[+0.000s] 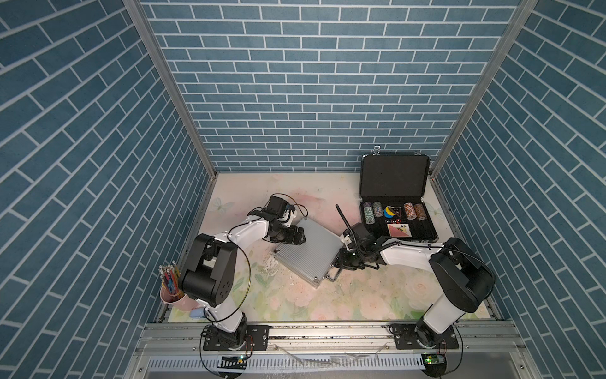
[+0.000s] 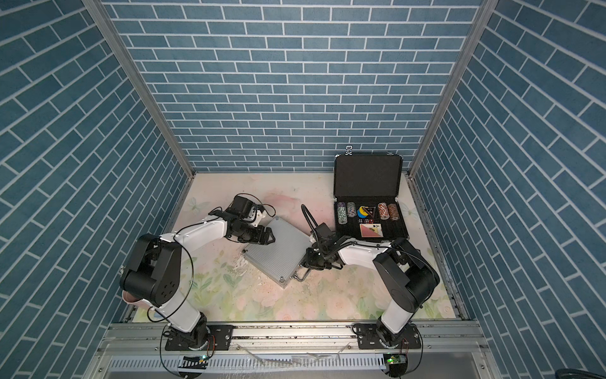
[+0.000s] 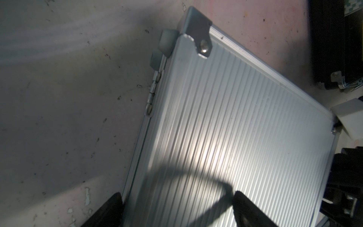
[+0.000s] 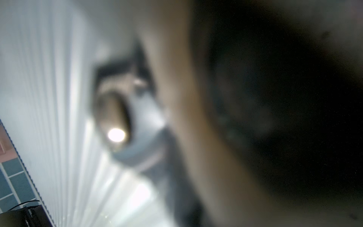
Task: Close the poker set cases
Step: Fasten the fastener on the poker set case.
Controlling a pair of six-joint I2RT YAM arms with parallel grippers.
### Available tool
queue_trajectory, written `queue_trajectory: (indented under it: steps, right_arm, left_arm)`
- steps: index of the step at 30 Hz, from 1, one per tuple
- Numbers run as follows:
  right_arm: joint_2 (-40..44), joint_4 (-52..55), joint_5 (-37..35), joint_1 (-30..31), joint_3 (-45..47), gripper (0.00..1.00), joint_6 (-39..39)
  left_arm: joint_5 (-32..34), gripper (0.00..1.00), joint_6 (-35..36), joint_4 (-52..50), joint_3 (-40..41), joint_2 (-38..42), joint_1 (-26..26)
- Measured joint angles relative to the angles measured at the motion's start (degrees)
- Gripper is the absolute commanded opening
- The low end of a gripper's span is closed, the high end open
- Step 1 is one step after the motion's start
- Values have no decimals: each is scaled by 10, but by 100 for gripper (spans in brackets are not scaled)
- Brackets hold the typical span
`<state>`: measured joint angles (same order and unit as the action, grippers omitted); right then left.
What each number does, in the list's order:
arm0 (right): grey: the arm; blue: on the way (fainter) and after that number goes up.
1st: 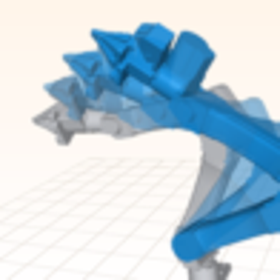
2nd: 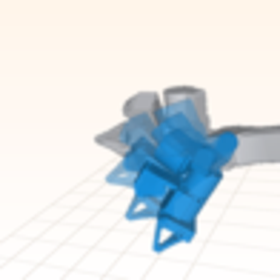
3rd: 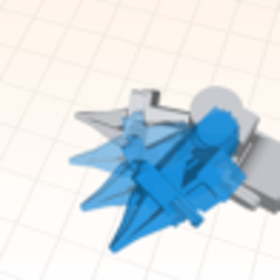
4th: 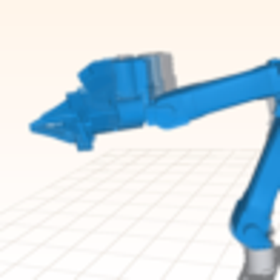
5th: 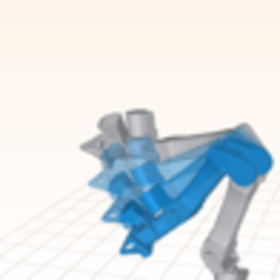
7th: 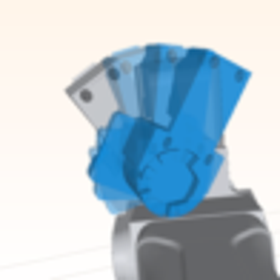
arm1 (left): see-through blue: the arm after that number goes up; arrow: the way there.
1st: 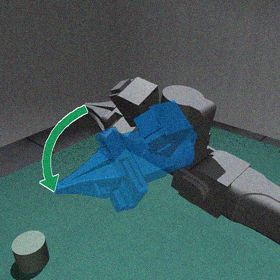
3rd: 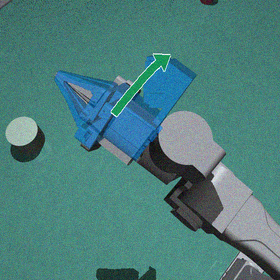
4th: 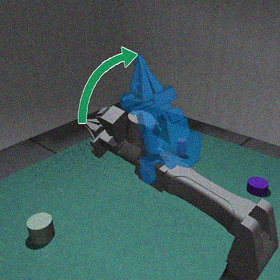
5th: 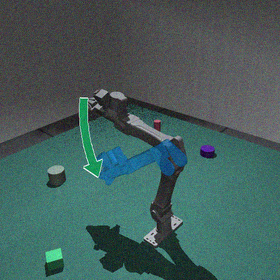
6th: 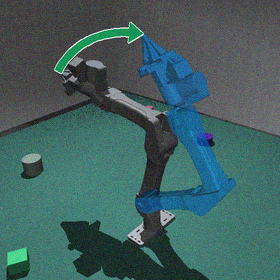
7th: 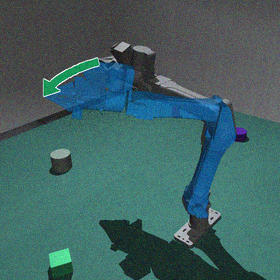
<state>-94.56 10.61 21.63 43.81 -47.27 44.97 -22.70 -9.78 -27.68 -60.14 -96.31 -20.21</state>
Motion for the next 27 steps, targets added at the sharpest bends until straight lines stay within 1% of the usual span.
queue_trajectory:
  steps: [4, 6, 10, 14, 17, 21, 23, 27]
  right_arm:
    - [28, 73, 7, 0, -24, 40, -18]
    - [42, 113, 19, -3, -42, 46, -37]
    - [68, 179, 44, -23, -85, 54, -78]
    - [81, 237, 59, -77, -145, 63, -132]
    - [68, 267, 68, -111, -195, 67, -176]
    - [9, 282, 87, -137, -267, 69, -231]
    - [-28, 282, 101, -141, -293, 69, -248]
    - [-96, 282, 130, -143, -327, 69, -272]
  left_arm:
    - [23, 99, -14, -26, 1, 23, -8]
    - [40, 100, -28, -47, 1, 53, -11]
    - [74, 100, -61, -70, 5, 136, -16]
    - [112, 100, -109, -90, 38, 229, -37]
    - [131, 100, -155, -103, 89, 287, -63]
    - [144, 100, -212, -123, 155, 339, -87]
    - [148, 100, -233, -124, 176, 350, -92]
    - [148, 100, -261, -107, 192, 346, -102]
